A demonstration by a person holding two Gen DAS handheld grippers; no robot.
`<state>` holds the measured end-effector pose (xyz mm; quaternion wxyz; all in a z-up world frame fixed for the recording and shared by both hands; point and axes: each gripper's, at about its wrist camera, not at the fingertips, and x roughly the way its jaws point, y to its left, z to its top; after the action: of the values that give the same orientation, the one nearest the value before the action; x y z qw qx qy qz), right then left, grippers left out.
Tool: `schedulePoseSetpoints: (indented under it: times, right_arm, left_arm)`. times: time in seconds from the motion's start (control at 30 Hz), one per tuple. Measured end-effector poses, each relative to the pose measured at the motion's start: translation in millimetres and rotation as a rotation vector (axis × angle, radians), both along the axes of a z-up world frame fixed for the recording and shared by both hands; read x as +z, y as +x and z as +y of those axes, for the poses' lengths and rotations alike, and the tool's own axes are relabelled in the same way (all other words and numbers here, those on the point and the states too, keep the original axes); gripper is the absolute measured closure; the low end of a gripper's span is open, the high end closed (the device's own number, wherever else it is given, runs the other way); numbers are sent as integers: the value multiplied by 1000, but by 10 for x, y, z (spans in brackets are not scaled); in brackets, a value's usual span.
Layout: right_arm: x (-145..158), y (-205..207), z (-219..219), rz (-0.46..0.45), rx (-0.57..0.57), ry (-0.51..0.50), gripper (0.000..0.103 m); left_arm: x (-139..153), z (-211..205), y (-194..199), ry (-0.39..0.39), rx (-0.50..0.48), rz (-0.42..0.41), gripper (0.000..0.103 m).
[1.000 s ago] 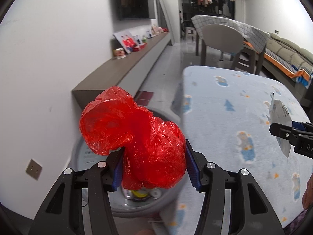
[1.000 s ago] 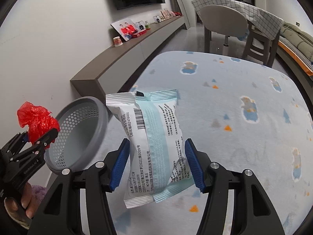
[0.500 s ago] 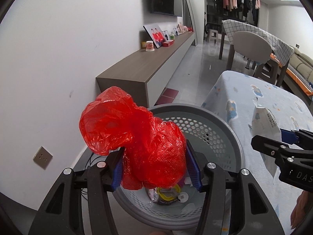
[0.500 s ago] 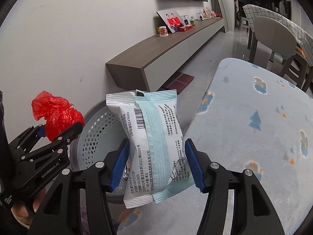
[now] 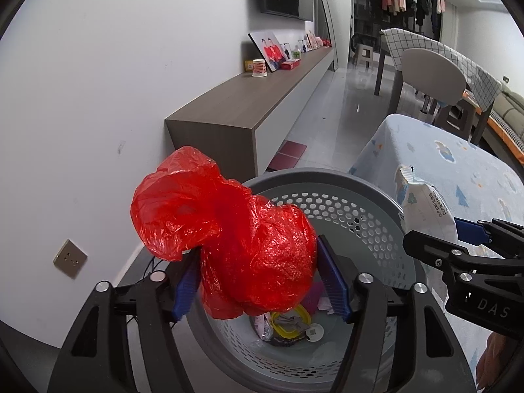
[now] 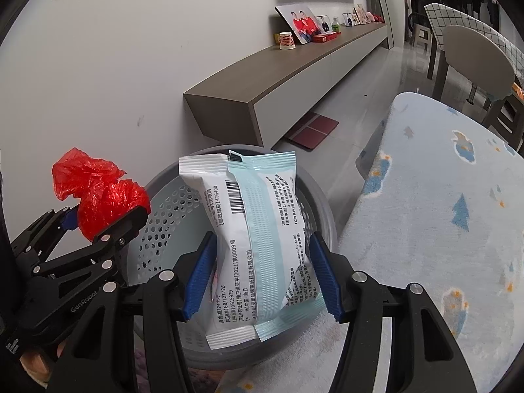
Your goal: Collect trash
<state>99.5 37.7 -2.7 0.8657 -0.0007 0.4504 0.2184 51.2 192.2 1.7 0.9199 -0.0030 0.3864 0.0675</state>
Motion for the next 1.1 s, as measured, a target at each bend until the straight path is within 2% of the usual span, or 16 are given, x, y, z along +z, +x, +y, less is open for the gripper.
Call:
schedulePoseSetpoints:
  times: [0.03,0.13,0.23,1.1]
  right_arm:
    - [3,24,-5,-2,0,1,46]
    - [27,8,-14,-16,-5,4,29]
    - [46,-17,-14,-33,-13,-6,28]
    - [49,-202,-72,-34,-91,-20,28]
  left_arm:
    - [6,7,-1,-5,2,-2,30]
    - [21,30,-15,-13,11,-10,24]
    - [27,38,-21,-17,16,-8,18]
    - [61,102,-89,-42,45,-14,11]
